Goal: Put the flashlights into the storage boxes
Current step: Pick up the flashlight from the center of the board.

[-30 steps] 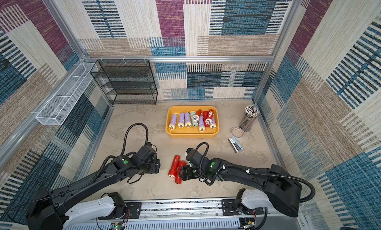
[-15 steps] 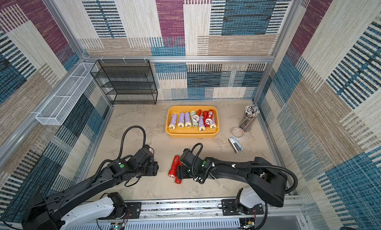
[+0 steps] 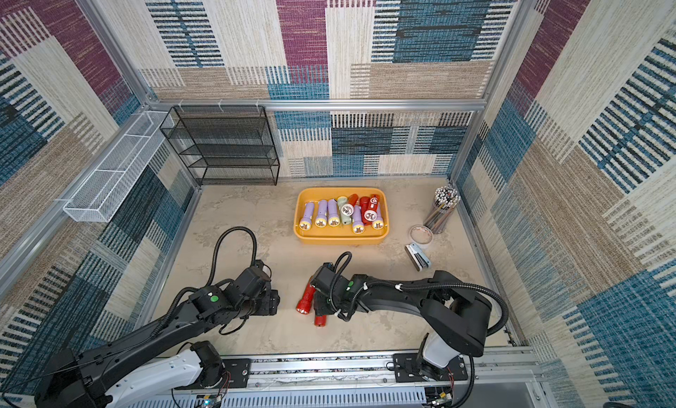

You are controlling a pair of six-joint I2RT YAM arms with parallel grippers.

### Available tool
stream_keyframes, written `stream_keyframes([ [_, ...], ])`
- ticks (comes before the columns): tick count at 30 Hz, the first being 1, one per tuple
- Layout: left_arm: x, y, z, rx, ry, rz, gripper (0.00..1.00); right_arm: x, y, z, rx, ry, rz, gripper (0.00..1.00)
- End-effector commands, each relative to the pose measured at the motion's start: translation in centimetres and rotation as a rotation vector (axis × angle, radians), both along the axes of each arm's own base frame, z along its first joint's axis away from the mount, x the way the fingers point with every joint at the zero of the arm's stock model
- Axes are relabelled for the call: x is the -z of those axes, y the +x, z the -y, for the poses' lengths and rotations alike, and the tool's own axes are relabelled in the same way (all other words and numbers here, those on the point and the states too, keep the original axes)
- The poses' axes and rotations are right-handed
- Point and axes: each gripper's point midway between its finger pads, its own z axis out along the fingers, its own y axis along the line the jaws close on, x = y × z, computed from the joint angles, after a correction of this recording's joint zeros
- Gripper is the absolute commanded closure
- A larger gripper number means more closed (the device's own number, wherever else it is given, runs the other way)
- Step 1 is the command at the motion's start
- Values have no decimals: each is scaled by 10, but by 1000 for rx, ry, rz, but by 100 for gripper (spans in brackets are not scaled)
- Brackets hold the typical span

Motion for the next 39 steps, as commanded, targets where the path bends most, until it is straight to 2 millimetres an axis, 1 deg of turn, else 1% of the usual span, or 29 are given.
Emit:
stream_keyframes([
  [1, -2, 2, 2, -12, -18, 6, 21, 2, 3, 13, 29, -68, 14, 43],
  [4, -3, 2, 2, -7, -20, 12, 21, 2, 4, 14, 25, -89, 19, 43],
  [7, -4, 2, 2, -6, -19, 18, 21, 5, 7, 11, 13, -103, 19, 46],
  [12, -4, 2, 0, -7, -16, 20, 21, 14, 9, 5, -6, -137, -1, 55],
  [14, -5, 1, 0, -8, -20, 21, 21, 14, 9, 6, -2, -143, -2, 59],
  [16, -4, 1, 0, -8, -20, 19, 21, 8, 10, 5, 1, -133, 6, 62],
  [21, -7, 3, 0, -11, -22, 32, 21, -16, 15, 6, 2, -121, 49, 62],
  [26, -11, 6, 4, -6, -29, 38, 21, -44, 29, 13, 17, -137, 127, 61],
  [30, -9, 8, 10, 4, -37, 27, 21, -63, 53, 30, 59, -147, 184, 61],
  [33, -6, 9, 15, 12, -39, 12, 21, -81, 80, 48, 92, -136, 235, 60],
  [36, -3, 13, 18, 15, -24, 2, 21, -102, 113, 66, 125, -141, 302, 60],
  [39, -2, 18, 22, 24, -5, -3, 20, -125, 151, 79, 152, -138, 372, 59],
])
